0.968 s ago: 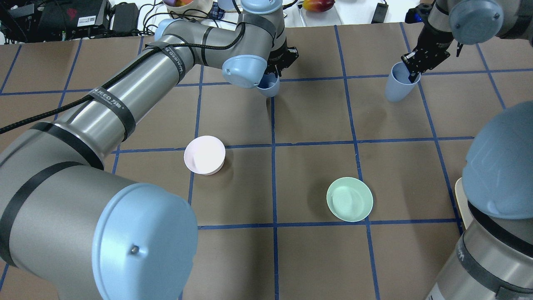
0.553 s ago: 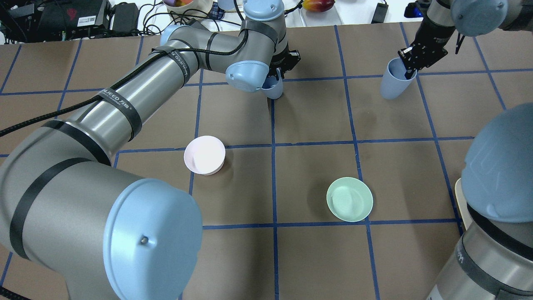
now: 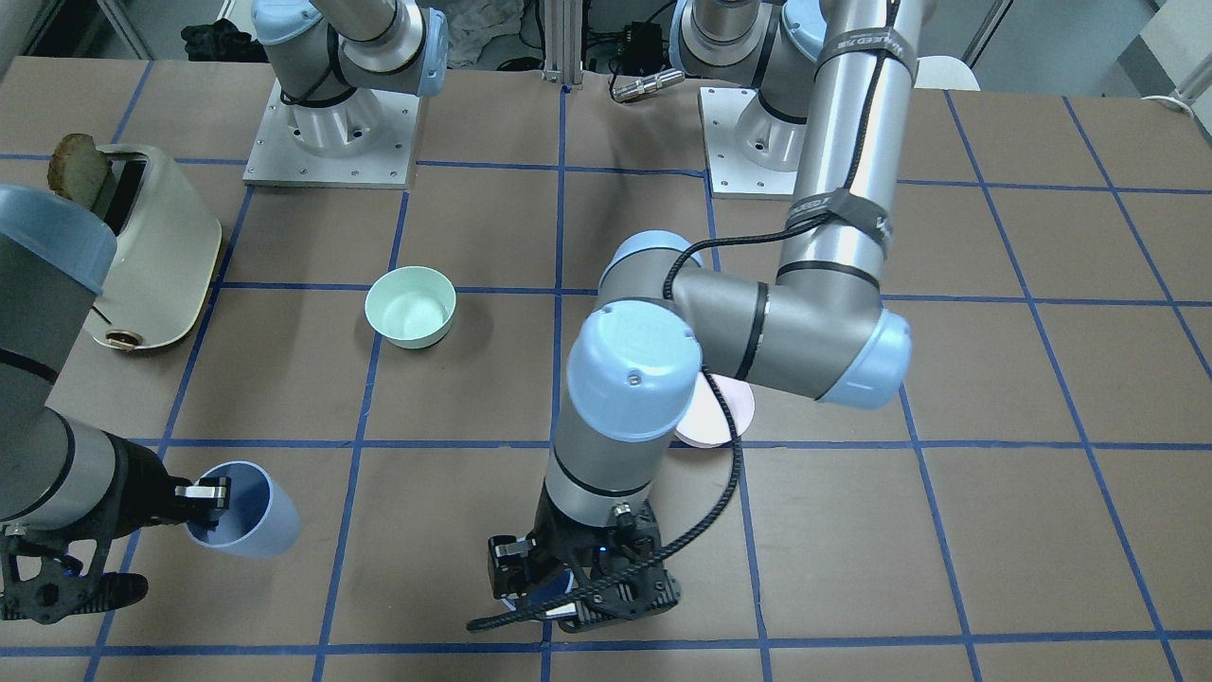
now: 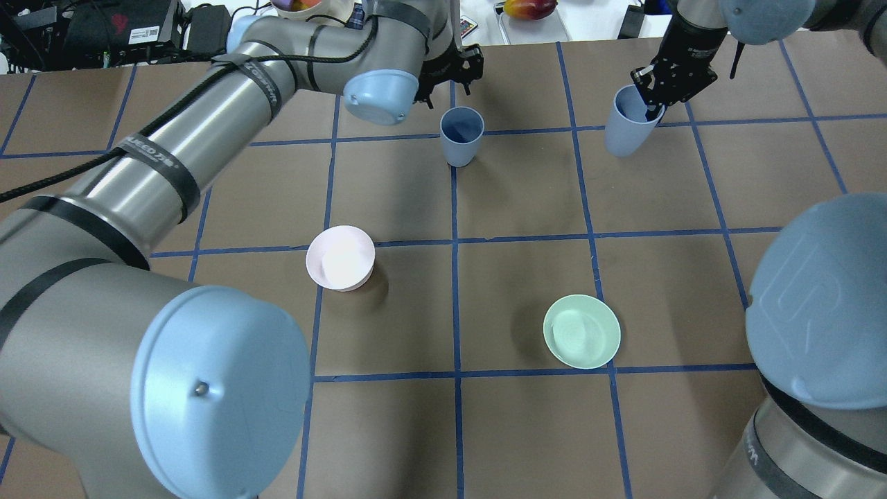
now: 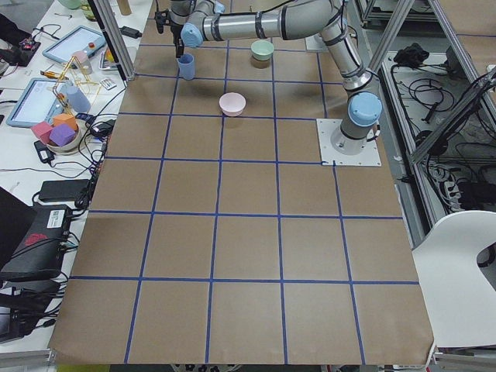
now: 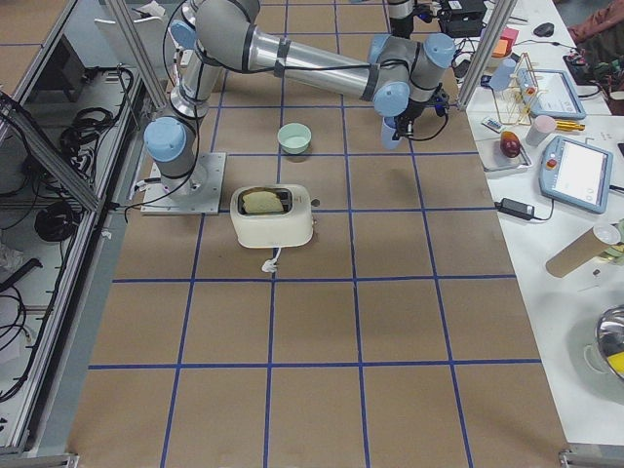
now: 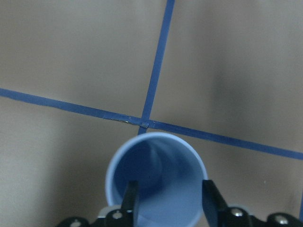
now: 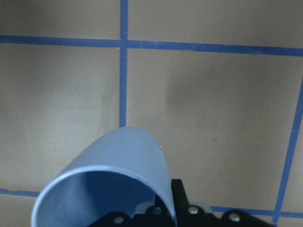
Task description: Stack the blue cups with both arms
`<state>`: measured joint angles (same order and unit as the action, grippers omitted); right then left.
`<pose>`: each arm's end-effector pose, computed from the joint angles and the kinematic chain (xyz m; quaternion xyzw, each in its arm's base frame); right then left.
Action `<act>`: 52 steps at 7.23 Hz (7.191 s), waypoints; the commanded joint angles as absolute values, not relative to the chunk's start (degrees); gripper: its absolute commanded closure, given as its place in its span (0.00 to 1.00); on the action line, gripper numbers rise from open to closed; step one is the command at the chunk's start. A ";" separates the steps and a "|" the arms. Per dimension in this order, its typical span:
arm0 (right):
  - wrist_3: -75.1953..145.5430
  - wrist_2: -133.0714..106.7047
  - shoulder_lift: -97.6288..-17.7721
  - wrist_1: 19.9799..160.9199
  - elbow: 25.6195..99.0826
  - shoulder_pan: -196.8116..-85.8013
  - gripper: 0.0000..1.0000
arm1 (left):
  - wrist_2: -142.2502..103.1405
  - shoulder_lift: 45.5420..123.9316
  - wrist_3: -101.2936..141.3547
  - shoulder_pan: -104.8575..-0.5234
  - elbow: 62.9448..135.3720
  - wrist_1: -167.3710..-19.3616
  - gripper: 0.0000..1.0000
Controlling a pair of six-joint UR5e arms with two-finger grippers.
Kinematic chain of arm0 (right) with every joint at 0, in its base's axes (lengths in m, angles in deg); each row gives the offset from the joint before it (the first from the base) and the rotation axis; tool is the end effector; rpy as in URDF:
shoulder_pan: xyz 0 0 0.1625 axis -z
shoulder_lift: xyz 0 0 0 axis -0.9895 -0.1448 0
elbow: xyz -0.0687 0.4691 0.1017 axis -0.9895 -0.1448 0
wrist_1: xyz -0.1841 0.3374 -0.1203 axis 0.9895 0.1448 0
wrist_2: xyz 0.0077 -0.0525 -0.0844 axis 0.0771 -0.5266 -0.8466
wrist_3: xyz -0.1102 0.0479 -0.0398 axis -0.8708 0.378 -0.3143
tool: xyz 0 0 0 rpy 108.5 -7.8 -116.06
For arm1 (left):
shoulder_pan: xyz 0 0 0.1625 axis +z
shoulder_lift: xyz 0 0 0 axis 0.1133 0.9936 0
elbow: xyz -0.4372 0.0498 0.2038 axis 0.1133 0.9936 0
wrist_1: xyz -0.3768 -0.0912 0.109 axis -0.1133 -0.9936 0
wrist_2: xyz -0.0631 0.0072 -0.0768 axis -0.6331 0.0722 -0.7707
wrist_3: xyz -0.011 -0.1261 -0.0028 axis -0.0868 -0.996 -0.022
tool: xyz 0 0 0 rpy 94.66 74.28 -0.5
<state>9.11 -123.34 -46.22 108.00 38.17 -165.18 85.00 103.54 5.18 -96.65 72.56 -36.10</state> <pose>0.0581 -0.7253 0.3702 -0.0254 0.9979 0.0492 0.0321 -0.3282 -0.7507 0.3704 0.1313 -0.9768 0.1253 0.1135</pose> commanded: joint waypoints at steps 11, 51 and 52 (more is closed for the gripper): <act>41.60 -119.00 -40.90 109.06 26.15 -182.49 1.00 | 91.27 64.90 24.30 -84.55 98.75 -63.47 0.01; 21.22 -125.41 -75.34 96.67 55.49 -172.73 0.00 | 94.09 64.79 25.88 -84.46 97.66 -60.67 0.00; 21.13 -125.41 -75.26 96.58 55.49 -172.73 0.00 | 94.09 64.79 25.88 -84.46 97.66 -60.67 0.00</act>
